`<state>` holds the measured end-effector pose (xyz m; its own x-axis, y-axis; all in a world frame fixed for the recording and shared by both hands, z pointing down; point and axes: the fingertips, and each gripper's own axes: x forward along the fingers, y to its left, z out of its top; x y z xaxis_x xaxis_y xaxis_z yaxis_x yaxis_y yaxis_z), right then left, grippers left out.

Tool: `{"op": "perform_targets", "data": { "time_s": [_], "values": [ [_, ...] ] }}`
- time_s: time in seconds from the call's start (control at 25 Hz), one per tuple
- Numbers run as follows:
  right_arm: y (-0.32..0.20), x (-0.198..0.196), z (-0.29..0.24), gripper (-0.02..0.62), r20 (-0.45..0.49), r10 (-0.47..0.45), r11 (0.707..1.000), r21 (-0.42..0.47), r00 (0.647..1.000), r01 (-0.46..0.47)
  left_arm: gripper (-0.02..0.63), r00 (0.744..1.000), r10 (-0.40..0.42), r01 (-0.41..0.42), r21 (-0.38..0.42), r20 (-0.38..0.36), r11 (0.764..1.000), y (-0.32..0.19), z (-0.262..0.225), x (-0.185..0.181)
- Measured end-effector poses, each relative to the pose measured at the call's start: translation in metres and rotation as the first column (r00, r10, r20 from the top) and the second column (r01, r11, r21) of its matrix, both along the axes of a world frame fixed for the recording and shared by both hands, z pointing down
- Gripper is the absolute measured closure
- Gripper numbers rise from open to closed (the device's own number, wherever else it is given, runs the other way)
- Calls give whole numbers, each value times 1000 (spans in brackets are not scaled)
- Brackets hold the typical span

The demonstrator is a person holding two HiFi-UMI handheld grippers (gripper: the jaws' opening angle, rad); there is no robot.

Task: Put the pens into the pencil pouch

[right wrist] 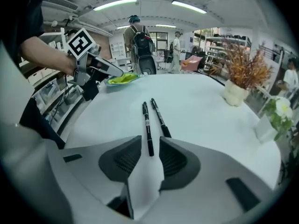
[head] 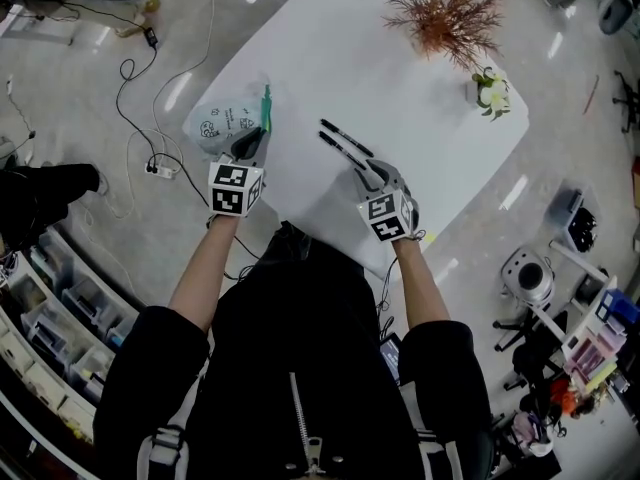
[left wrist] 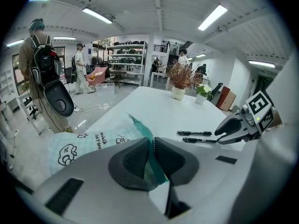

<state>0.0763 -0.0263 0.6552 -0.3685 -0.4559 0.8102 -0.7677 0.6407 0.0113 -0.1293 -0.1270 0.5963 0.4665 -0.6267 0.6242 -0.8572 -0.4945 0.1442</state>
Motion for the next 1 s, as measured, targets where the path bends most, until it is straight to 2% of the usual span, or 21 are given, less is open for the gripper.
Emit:
{"op": "perform_targets", "data": {
  "time_s": [0.4, 1.0],
  "values": [
    [4, 1, 20, 500, -59, -69, 996, -60, 996, 65, 548, 1000, 24, -24, 0, -4, 1000, 1, -2, -2],
    [6, 0, 24, 551, -37, -82, 994, -73, 996, 79, 548, 1000, 22, -22, 14, -4, 1000, 2, -8, -5]
  ]
}}
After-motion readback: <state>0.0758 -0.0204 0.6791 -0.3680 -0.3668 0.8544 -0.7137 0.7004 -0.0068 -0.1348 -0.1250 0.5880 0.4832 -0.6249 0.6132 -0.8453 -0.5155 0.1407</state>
